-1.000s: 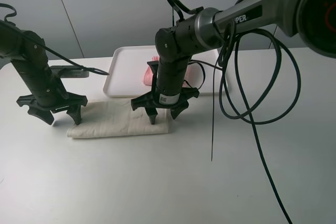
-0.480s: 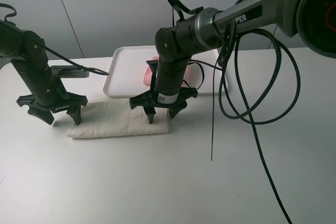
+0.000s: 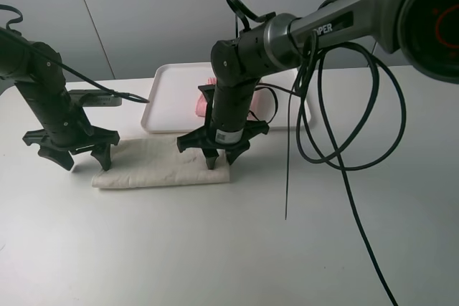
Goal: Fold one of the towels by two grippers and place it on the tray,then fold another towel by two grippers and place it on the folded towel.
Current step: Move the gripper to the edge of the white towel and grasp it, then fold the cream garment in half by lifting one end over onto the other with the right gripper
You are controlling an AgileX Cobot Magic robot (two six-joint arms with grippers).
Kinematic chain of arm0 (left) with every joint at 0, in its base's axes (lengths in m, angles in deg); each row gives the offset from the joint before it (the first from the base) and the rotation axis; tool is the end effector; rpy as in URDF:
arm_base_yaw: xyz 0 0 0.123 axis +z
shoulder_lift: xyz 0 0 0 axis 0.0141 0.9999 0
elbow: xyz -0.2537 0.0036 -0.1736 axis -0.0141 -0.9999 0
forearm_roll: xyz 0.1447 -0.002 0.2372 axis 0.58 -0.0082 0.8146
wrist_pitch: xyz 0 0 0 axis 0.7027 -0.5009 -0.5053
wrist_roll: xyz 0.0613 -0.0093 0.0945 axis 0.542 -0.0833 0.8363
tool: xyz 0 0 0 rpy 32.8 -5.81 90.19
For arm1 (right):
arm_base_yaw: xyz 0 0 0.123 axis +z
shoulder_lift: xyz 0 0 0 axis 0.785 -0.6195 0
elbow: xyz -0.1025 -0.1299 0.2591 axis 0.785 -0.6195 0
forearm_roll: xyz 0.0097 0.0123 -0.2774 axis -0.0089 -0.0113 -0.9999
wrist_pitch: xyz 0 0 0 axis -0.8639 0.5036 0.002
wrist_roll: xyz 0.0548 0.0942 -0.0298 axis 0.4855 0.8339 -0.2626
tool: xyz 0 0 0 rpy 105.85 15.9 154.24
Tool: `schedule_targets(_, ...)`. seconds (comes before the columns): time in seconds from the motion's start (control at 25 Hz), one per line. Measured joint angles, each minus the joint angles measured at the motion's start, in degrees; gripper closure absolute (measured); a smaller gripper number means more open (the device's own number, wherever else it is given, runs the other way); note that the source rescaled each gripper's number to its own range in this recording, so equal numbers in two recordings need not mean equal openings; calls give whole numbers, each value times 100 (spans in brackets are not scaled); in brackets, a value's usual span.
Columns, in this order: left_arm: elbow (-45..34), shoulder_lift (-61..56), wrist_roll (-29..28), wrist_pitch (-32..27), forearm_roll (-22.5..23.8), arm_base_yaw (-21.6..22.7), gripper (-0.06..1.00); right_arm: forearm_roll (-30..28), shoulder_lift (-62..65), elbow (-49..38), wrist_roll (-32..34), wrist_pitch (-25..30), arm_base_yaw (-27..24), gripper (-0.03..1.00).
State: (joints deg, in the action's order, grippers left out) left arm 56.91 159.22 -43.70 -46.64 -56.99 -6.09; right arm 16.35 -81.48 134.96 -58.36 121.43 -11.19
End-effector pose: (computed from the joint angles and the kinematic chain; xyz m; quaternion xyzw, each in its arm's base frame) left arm 0.3755 -0.0406 0.0704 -0.0055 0.9998 0.0201 0.0081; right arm 0.3555 0.3194 0.0610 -0.1736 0.9815 0.0762 0.0269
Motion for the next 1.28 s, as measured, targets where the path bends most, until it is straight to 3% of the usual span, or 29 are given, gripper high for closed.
schedule_targets(0.08, 0, 0, 0, 0, 0, 0, -1, 42, -4, 0, -12, -58, 11, 89)
schedule_targets(0.12, 0, 0, 0, 0, 0, 0, -1, 67, -4, 0, -12, -68, 11, 94)
schedule_targets(0.52, 0, 0, 0, 0, 0, 0, -1, 376, -4, 0, -221, -82, 1, 95)
schedule_targets(0.96, 0, 0, 0, 0, 0, 0, -1, 1438, 685, 0, -967, -82, 1, 95)
schedule_targets(1.28, 0, 0, 0, 0, 0, 0, -1, 3036, 778, 0, -1866, -63, 1, 95)
